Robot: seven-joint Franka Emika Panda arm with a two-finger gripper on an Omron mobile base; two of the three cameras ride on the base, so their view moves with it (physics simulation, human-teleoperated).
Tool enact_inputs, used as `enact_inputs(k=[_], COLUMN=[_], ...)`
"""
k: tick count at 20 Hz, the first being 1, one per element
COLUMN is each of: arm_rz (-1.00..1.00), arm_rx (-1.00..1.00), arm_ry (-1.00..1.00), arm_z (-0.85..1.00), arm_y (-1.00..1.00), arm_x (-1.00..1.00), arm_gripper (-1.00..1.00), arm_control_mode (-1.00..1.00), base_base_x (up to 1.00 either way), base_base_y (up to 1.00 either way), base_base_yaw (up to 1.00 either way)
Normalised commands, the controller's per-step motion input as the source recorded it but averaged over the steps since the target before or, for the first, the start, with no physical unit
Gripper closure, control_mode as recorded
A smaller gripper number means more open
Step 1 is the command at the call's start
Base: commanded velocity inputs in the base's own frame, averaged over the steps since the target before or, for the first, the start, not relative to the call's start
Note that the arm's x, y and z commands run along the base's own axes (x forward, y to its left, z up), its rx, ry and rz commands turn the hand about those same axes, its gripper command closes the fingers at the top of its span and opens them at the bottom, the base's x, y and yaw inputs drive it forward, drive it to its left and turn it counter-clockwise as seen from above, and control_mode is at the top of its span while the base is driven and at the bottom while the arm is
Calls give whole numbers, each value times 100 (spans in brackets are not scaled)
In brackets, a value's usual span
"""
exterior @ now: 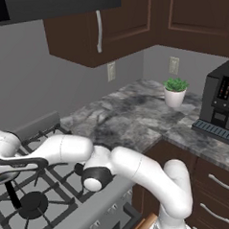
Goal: Put the tomato and lime in the pan. Then turn on the rear center burner and set the heat to medium.
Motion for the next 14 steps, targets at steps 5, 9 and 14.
enact_inputs(k=[5,9,14], arm_rz=[0,0,0], arm_rx=[0,0,3], arm_ry=[0,0,-6], arm_z=[0,0,19], arm_y=[0,0,-19], arm_x=[0,0,-36], arm_gripper=[-100,-100,-100], arm_control_mode=[-100,-100,-100], base_base_x=[0,0,0], base_base_y=[0,0,0], base_base_yaw=[0,0,0])
